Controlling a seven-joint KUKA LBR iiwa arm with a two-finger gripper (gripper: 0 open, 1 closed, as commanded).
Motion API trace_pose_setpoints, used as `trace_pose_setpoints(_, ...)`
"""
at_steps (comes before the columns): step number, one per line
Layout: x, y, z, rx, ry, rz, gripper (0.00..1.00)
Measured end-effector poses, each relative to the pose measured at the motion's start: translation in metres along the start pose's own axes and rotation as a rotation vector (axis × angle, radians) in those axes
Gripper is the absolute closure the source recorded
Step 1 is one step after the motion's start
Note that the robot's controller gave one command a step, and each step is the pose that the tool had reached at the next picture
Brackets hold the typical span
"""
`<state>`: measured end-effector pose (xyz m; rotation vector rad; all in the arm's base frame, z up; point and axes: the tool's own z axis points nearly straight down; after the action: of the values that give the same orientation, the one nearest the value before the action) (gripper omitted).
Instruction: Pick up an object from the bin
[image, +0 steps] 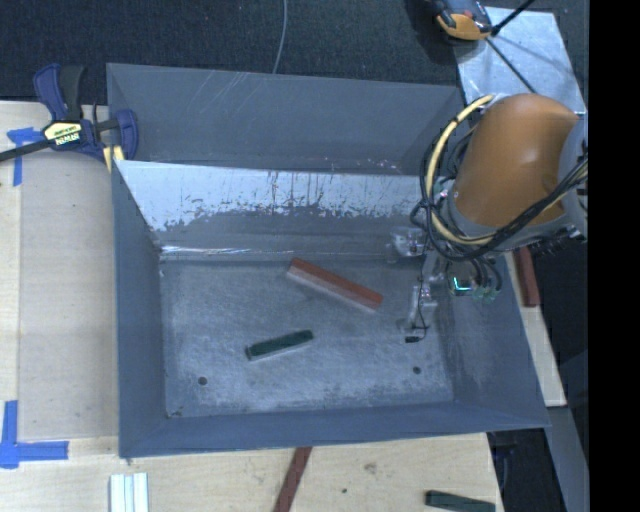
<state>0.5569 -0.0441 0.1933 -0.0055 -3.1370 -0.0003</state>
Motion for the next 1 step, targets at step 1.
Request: trace_pose_setpoints(1, -0.0017, 0.0001, -0.0047, 0.001, -0.009, -0.001, 0.00)
